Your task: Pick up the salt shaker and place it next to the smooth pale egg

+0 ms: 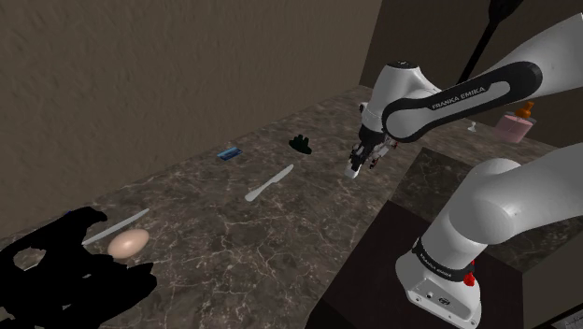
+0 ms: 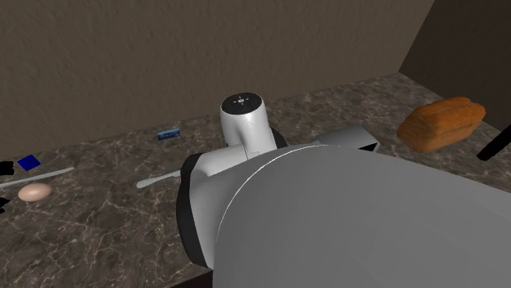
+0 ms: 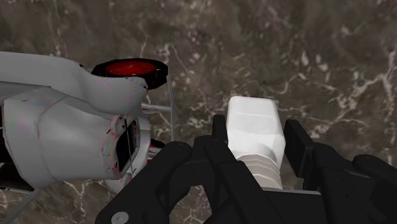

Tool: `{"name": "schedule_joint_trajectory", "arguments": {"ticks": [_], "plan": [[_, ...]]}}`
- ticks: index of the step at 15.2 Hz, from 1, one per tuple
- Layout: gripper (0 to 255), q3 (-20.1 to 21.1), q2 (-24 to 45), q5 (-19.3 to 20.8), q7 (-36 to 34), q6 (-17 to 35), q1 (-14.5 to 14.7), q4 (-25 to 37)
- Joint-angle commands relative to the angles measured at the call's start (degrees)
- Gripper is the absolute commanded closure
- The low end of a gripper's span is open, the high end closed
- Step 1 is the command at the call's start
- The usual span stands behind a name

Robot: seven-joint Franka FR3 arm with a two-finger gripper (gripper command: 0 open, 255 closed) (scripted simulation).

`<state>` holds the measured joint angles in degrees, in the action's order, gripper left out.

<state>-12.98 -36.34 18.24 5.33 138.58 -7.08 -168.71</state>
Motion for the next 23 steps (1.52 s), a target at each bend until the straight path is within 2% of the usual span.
{"name": "schedule_joint_trajectory", "arguments": {"ticks": [1,6,23], "plan": [[255,0.0,0.0,0.0,0.0,0.0,0.0,0.0],[255,0.0,0.0,0.0,0.0,0.0,0.0,0.0],[255,1.8,-9.1,-3.4,2.0,-17.6,1.5,8.6]]}}
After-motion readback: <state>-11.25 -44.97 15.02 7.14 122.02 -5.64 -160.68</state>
